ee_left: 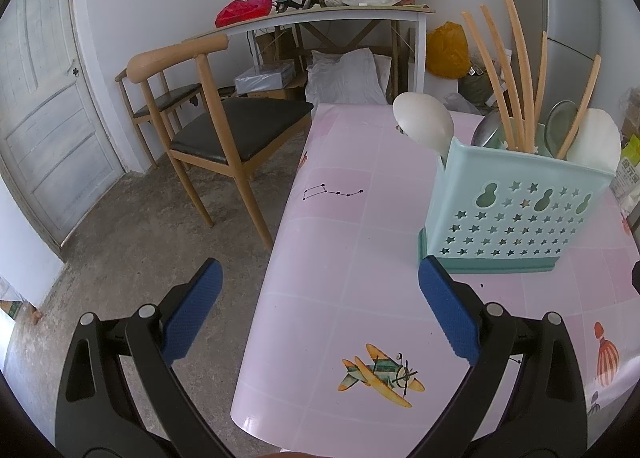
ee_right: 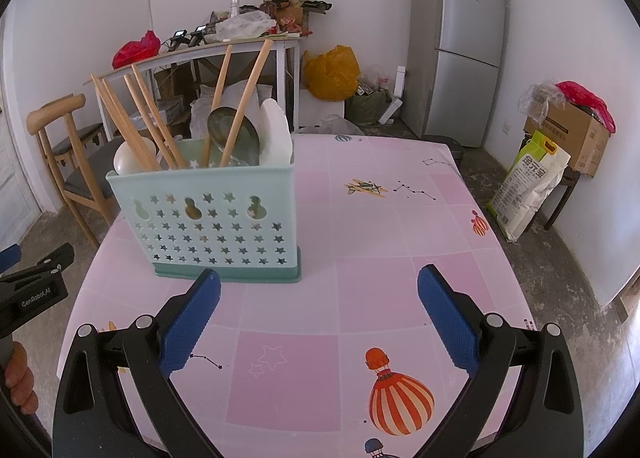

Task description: Organize utensils

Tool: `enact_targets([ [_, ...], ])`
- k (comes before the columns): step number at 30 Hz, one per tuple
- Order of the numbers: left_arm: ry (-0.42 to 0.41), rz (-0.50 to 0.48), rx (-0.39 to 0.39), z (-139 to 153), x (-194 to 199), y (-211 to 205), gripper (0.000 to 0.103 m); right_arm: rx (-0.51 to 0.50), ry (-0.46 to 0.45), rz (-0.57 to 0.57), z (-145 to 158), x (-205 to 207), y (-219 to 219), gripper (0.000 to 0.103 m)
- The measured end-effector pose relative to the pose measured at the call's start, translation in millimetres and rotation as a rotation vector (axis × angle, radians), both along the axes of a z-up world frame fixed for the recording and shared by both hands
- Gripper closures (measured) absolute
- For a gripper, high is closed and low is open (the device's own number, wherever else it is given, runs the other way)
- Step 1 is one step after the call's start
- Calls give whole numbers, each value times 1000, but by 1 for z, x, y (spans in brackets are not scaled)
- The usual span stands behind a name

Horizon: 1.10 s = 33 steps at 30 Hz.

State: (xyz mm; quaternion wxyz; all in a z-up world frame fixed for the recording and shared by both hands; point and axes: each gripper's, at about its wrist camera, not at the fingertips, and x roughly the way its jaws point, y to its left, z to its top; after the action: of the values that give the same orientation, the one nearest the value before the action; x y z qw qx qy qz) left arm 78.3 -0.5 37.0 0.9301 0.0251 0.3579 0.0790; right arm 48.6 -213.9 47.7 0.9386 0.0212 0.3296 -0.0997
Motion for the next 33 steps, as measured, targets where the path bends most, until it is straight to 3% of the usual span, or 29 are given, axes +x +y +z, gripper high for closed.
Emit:
enact_targets([
  [33,6,-1,-6,-2,0,2,8,1,-1,0,0,0,1,7],
])
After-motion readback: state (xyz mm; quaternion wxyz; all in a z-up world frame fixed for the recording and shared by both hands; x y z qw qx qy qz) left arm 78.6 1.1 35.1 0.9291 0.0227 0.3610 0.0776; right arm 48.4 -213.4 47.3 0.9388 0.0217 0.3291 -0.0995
